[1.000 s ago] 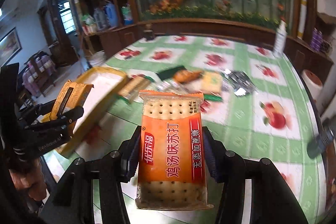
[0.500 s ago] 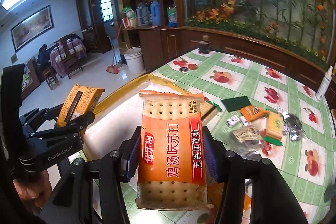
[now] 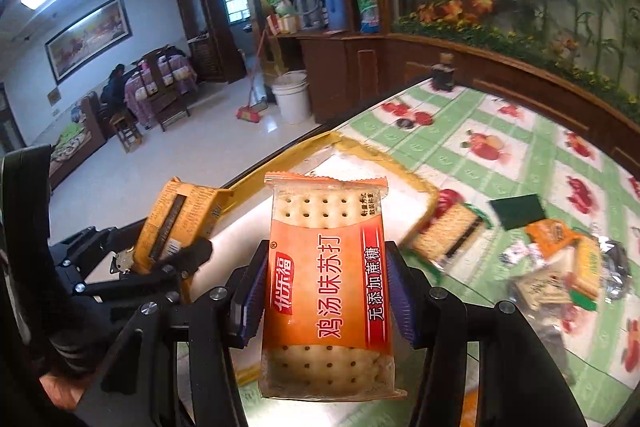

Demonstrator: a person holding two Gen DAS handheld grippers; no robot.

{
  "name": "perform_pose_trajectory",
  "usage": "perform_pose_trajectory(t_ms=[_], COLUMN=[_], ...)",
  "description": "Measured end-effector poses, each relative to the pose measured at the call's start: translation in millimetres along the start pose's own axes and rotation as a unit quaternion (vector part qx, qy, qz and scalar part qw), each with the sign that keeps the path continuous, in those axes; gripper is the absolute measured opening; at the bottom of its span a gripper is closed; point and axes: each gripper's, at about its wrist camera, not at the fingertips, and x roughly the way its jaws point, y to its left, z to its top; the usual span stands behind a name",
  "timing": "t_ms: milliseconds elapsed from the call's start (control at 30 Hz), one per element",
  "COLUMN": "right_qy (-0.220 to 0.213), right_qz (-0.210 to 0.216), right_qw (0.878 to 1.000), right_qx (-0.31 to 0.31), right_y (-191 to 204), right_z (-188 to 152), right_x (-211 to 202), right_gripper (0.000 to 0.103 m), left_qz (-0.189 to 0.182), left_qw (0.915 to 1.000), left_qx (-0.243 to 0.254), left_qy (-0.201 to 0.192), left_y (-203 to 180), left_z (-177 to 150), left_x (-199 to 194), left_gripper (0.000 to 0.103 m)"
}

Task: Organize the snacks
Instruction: 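Carry both packs into the white tray and open both grippers, then withdraw both grippers from the tray back over the table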

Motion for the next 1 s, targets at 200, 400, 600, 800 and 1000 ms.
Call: perform_pose_trajectory(t_ms=[200, 400, 600, 800, 1000], right_qy=[0.039, 0.080, 0.106, 0.089, 0.036], right_qz=[0.029, 0.042, 0.045, 0.039, 0.020], right_qw=[0.999, 0.996, 0.993, 0.995, 0.998], right_qx=[-0.004, -0.011, -0.011, 0.005, 0.040], right_y=[1, 0, -5, -17, -38], right_z=[18, 25, 21, 20, 21], right_x=[63, 121, 153, 140, 84], right_gripper=[0.054, 0.054, 0.054, 0.056, 0.064], left_qz=[0.007, 0.016, 0.027, 0.053, 0.056], left_qw=[0.9996, 0.9984, 0.9967, 0.9971, 0.9984], left_qx=[-0.012, -0.016, -0.003, 0.013, -0.003], left_qy=[0.026, 0.052, 0.077, 0.054, 0.002], left_y=[7, 11, 8, 2, 5], left_z=[-2, -2, -6, -9, -3], left_x=[25, 52, 70, 58, 28], left_gripper=[0.069, 0.069, 0.070, 0.076, 0.081])
